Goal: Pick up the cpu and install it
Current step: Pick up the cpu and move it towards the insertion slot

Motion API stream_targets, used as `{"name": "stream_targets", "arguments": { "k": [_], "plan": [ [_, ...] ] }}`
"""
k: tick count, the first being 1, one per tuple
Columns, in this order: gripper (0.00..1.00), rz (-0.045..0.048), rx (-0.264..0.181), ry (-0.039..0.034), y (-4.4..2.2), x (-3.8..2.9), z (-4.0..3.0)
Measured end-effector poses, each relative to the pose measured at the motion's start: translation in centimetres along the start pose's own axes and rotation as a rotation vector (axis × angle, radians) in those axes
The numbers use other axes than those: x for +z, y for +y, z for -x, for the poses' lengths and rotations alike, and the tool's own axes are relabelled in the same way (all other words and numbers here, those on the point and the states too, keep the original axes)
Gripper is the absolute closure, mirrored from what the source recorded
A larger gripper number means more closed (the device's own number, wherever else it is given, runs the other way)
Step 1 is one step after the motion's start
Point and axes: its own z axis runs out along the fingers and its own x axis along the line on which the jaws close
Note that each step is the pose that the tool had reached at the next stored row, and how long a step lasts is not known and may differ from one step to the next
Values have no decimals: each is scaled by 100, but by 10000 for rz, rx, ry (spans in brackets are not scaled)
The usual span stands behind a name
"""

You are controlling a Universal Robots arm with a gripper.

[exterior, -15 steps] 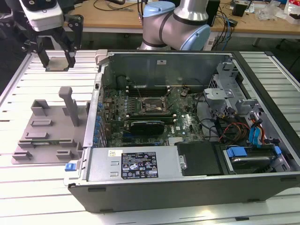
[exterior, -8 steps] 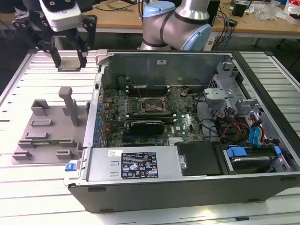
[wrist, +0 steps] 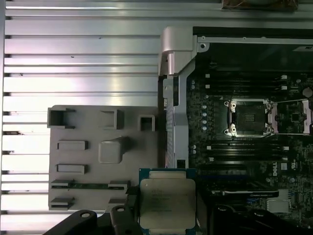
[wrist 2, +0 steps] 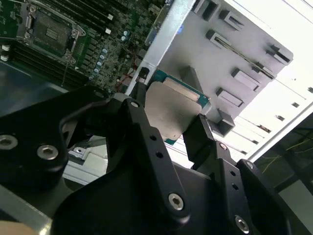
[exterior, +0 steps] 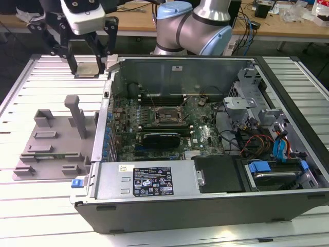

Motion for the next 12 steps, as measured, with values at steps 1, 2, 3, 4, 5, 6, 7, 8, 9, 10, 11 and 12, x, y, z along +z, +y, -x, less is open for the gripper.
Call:
{"name": "stream_targets", "arguments": {
  "k": [1, 2, 3, 4, 5, 6, 7, 8, 9, 10, 11, 12],
  "plan": [
    [45, 0, 1, 0, 0, 0, 31],
    [45, 0, 1, -1, 0, 1, 71],
    [45, -1, 0, 0, 0, 1, 99],
    [45, -1, 0, 1, 0, 1, 136],
    [45, -1, 1, 1, 0, 2, 201],
    [45, 0, 1, 0, 1, 3, 255],
    [45, 0, 0, 0, 1, 4, 290],
    [45, 0, 1, 0, 1, 4, 316],
    [45, 0, -1, 0, 0, 5, 346],
    [45, 0, 0, 0, 1, 5, 370],
    [45, 0, 1, 0, 1, 6, 402],
    [45, 0, 1, 1, 1, 6, 428]
  ]
}}
